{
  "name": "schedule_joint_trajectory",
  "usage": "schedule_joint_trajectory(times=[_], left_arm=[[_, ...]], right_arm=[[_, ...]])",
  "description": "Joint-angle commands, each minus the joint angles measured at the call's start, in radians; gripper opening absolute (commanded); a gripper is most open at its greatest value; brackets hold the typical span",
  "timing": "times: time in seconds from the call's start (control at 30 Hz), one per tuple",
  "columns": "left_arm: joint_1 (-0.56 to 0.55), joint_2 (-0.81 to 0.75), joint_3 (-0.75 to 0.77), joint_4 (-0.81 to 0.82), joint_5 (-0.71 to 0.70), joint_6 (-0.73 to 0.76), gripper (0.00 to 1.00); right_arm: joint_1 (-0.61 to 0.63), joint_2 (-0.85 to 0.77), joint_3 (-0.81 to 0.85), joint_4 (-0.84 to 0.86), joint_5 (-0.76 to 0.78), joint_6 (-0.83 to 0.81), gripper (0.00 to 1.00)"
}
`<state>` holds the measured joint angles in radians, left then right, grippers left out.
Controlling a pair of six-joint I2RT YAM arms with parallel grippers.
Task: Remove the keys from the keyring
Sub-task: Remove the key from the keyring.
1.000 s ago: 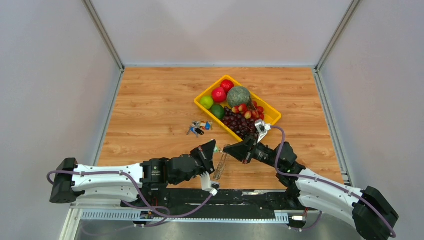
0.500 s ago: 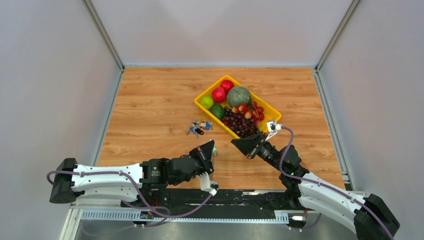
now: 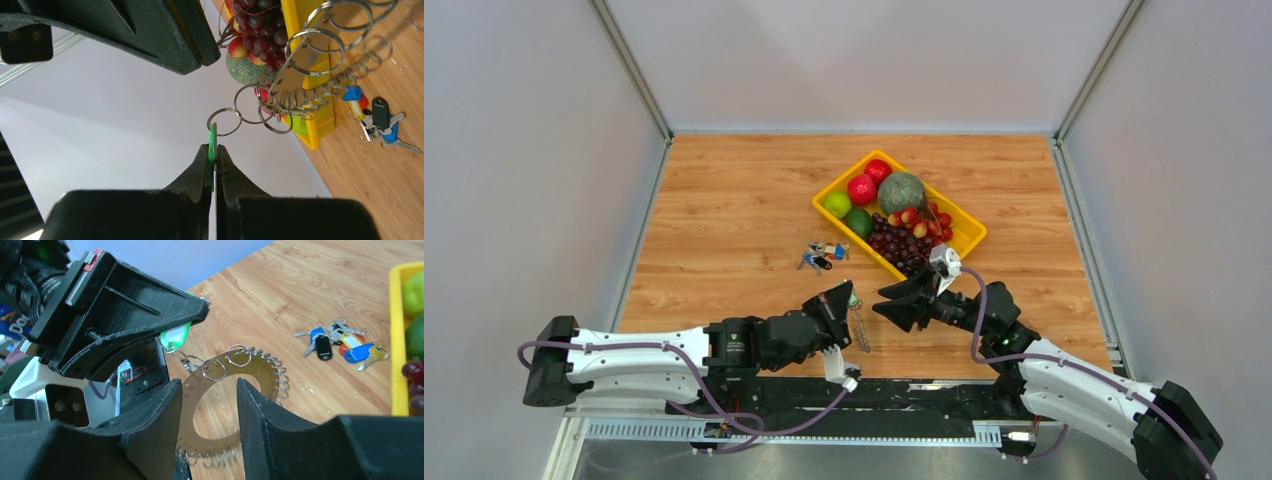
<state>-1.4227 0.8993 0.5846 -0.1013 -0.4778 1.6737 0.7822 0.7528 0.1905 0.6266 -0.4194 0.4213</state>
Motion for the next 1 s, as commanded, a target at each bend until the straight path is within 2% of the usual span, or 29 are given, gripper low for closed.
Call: schedule_joint_trajectory(times=[0.0, 0.13, 0.43, 0.77, 0.97], left_arm=[[-0.007, -0.019, 0.032, 0.028, -0.013, -0.003, 0.0], [-0.007, -0.017, 0.032, 0.028, -0.012, -0.003, 0.0], [-0.007, -0.02, 0.027, 0.032, -0.007, -0.003, 0.0], [-0.007, -0.023, 0.025, 0.038, -0.004, -0.003, 0.0], [-0.007, -0.024, 0.023, 0.041, -0.001, -0.007, 0.0]], right_arm=[[0.024, 0.048, 0.061, 0.006, -0.092, -0.145, 0.48], [0.042, 0.081, 0.032, 0.123, -0.1, -0.187, 0.49], [0.127, 0.073, 0.032, 0.129, -0.026, -0.406, 0.5], [0.139, 0.144, 0.04, 0.16, -0.021, -0.416, 0.45], [0.141, 0.179, 0.051, 0.202, -0.051, -0.416, 0.38]])
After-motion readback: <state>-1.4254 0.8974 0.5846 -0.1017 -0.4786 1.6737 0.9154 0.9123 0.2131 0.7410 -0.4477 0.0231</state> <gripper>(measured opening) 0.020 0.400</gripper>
